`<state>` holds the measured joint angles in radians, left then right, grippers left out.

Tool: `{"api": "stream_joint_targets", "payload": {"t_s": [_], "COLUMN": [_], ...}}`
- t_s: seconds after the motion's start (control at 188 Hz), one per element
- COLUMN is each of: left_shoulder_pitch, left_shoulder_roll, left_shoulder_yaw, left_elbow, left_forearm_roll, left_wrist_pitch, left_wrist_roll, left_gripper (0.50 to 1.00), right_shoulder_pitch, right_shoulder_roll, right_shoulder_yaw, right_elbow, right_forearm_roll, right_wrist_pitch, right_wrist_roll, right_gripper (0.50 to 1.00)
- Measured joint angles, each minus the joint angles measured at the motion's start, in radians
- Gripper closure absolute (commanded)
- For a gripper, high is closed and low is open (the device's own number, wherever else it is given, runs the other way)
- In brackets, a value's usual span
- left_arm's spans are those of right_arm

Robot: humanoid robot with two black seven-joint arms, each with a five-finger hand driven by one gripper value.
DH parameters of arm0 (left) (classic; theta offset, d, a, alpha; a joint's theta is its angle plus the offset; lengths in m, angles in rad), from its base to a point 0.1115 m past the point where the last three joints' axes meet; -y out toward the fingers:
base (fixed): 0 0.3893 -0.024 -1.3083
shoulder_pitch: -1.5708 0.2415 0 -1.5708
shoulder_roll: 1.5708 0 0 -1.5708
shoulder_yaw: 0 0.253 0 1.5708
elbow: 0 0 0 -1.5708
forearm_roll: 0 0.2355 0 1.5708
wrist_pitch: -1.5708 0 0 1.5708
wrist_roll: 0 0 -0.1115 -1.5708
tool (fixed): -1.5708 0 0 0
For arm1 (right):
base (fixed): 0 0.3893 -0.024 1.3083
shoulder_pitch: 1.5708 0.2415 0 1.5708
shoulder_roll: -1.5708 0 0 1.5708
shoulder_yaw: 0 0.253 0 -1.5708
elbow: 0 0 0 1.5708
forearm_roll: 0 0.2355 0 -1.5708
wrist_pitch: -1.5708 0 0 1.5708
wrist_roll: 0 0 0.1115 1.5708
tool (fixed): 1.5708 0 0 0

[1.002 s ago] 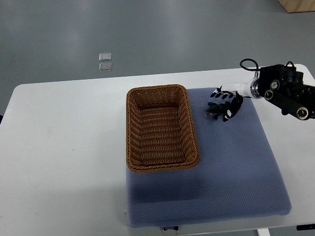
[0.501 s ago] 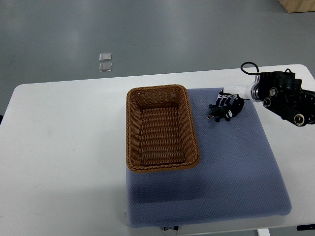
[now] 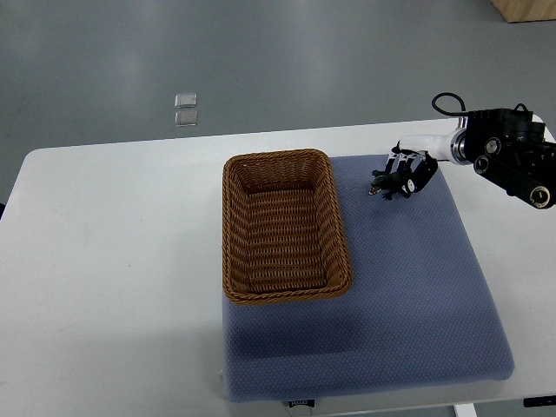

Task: Place crocodile in brown basket with right hand
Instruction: 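Lift the crocodile up off the mat with the right hand, then carry the crocodile over the wicker basket and lower it inside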

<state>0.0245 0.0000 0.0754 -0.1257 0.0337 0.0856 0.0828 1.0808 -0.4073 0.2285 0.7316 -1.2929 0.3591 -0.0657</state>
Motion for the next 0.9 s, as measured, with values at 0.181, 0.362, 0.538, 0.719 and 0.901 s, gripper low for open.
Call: {"api": "stream_joint_targets", "payload": {"t_s": [0.181, 0.362, 0.538, 0.719, 0.901], "left_shoulder_pitch": [0.0, 0.0, 0.0, 0.0, -0.001], "left_shoulder_roll": [0.0, 0.0, 0.0, 0.0, 0.0], "left_shoulder_yaw": [0.0, 0.0, 0.0, 0.0, 0.0], "left_elbow": [0.0, -0.005, -0.008, -0.008, -0.005], "left_forearm_roll": [0.0, 0.0, 0.001, 0.001, 0.001], "left_wrist_pitch": [0.0, 0.0, -0.001, -0.001, -0.001], "left_wrist_roll": [0.0, 0.0, 0.0, 0.0, 0.0], "left_gripper": [0.5, 0.5, 0.5, 0.5, 0.5], "right_shoulder_pitch": [0.076, 0.174, 0.223, 0.258, 0.268], "right_shoulder_roll": [-0.078, -0.176, -0.221, -0.187, -0.036], "right_shoulder_yaw": [0.002, 0.002, 0.002, 0.0, -0.014], "right_elbow": [0.072, 0.138, 0.194, 0.216, 0.193], "right_forearm_roll": [0.012, 0.028, 0.042, 0.09, 0.124], "right_wrist_pitch": [0.052, 0.103, 0.127, 0.126, 0.104], "right_wrist_roll": [0.0, -0.002, -0.002, -0.002, -0.005], "right_gripper": [1.0, 1.0, 1.0, 1.0, 1.0]}}
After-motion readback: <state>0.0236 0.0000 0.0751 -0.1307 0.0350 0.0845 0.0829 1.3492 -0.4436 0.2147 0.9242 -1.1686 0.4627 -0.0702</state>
